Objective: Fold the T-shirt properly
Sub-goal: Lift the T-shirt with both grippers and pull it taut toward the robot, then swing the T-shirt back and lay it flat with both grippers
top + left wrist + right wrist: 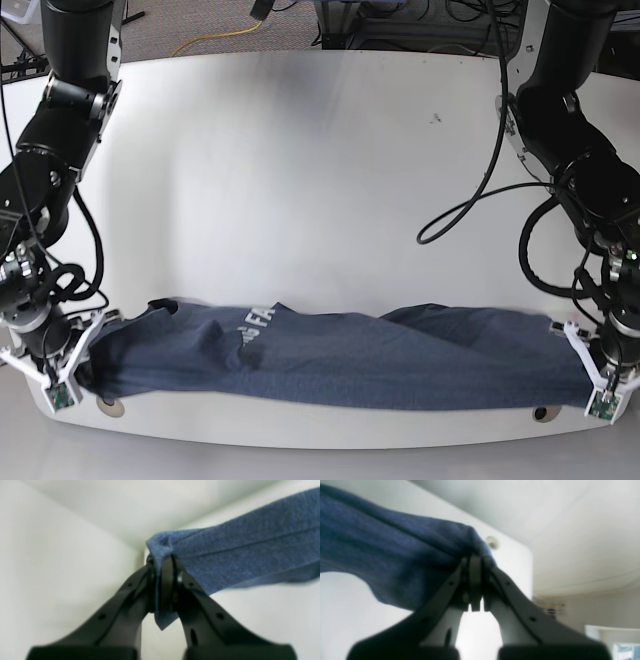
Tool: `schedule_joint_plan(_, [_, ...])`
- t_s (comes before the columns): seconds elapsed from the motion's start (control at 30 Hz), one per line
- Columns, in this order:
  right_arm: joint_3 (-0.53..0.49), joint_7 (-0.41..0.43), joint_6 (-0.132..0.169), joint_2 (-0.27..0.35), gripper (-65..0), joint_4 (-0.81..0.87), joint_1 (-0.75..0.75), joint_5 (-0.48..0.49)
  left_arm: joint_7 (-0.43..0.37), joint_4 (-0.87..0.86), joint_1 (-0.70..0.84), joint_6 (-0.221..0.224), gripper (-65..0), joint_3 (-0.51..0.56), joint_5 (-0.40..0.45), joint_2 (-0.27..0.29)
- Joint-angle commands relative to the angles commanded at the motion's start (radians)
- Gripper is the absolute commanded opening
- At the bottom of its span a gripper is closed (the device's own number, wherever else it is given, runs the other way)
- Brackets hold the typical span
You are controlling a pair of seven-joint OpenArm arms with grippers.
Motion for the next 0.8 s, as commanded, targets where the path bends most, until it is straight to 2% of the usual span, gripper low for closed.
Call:
schedule_joint_plan(0.1, [0.060,-0.005,0.000,-0.044,-65.0,0.061,-0.109,0.002,0.000,0.005,0.087,0.000,-65.0,-0.009,0.000,0.000])
schedule_joint_plan(0.33, [0.147,-0.018,0.002,-0.123,-65.0,0.127,-0.331,0.002,0.000,0.006,0.290,0.000,-65.0,-0.138,-0.002,0.003])
schedule_joint_plan(0.47, [0.247,-0.048,0.055,-0.170,-65.0,0.129,-0.434,0.044,-0.002,0.006,0.430,0.000,-65.0,-0.195,-0.002,0.003])
schedule_joint_plan(0.53, [0.278,-0.051,0.052,-0.181,-65.0,0.129,-0.474,0.080,-0.002,0.003,0.474,0.000,-65.0,-0.229,-0.002,0.008])
schedule_joint_plan(0.67, [0.307,-0.052,0.052,-0.209,-65.0,0.127,-0.566,0.123,-0.002,0.003,0.575,0.000,-65.0,-0.288,0.003,0.057])
schedule_joint_plan(0.8, [0.367,-0.055,0.052,-0.258,-65.0,0.126,-0.661,0.158,0.002,0.003,0.689,0.000,-65.0,-0.336,0.005,0.066])
